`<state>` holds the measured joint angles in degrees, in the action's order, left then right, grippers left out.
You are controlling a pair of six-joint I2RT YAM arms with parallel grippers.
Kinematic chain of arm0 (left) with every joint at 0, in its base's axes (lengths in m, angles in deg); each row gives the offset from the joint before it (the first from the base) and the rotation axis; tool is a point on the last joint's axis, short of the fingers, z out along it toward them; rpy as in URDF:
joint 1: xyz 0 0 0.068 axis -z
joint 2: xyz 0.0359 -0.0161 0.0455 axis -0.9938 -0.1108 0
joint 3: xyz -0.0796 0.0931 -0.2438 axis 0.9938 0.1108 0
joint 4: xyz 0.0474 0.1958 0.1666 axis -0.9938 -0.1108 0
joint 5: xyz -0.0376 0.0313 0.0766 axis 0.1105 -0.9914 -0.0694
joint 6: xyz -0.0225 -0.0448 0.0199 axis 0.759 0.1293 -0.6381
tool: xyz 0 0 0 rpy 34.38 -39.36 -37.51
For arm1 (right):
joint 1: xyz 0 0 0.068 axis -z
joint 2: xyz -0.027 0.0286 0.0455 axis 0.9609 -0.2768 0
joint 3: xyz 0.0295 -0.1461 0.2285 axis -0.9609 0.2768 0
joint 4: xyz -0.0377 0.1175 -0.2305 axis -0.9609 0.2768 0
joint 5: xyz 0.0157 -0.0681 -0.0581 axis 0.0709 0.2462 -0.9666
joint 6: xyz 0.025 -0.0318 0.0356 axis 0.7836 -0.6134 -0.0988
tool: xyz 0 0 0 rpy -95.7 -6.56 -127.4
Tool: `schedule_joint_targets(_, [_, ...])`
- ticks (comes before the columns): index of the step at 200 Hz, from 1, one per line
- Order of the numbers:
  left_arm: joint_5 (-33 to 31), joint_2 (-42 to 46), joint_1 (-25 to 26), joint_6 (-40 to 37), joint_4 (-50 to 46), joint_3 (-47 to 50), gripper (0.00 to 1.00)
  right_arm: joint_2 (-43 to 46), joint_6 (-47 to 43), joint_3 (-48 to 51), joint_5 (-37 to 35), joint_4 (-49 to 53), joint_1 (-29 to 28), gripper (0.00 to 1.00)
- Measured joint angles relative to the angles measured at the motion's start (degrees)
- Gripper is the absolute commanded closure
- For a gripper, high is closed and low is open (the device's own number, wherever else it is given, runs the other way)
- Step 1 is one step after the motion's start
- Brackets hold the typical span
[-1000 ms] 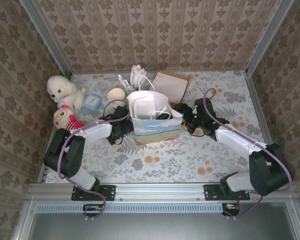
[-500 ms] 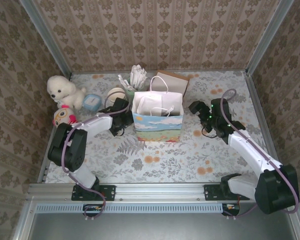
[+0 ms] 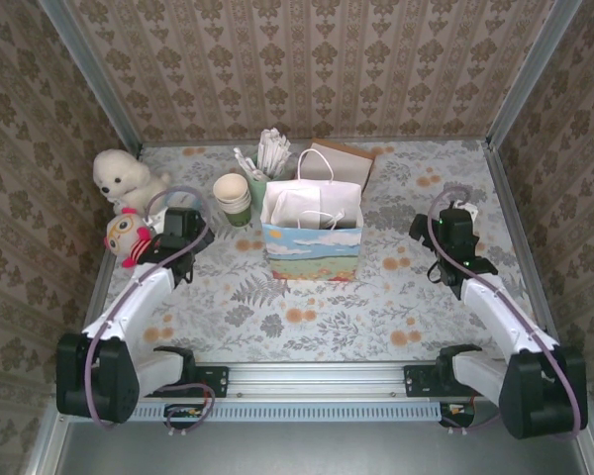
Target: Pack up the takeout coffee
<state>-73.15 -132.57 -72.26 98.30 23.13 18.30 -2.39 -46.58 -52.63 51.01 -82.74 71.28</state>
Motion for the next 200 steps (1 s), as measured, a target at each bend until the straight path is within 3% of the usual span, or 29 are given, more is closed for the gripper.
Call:
schedule_joint_targets(25, [-1.4, 2.1, -3.6, -11.9, 11.4, 6.8, 0.00, -5.4, -4.6, 5.1, 1.7, -8.8, 2.6, 0.00])
schedule_joint_targets(48, [2.3, 1.1, -7.6, -21.8, 21.8, 12.1, 0.00, -11.1, -7.8, 5.7, 5.7, -13.3, 4.6, 0.00])
schedule_joint_targets(79, [8.2, -6.1, -8.5, -30.3, 34.6, 14.3, 0.00, -16.8, -12.2, 3.0, 11.6, -17.5, 5.5, 0.00])
schedule_joint_targets(124, [15.6, -14.8, -8.5, -36.3, 44.9, 13.9, 0.00, -21.8, -16.7, -0.5, 17.8, -24.4, 5.5, 0.00])
schedule_joint_targets(151, [18.8, -18.9, -9.5, -38.5, 56.5, 15.5, 0.00, -22.4, -17.8, 0.2, 19.5, -29.9, 5.5, 0.00])
schedule_joint_targets(170, [18.9, -22.1, -9.9, -39.0, 63.6, 18.6, 0.00, -22.8, -18.6, 1.9, 20.4, -34.0, 5.5, 0.00])
schedule_joint_targets(200, [15.6, -22.7, -9.7, -38.9, 65.5, 18.5, 0.00, -23.6, -18.9, 2.6, 21.4, -35.9, 5.5, 0.00])
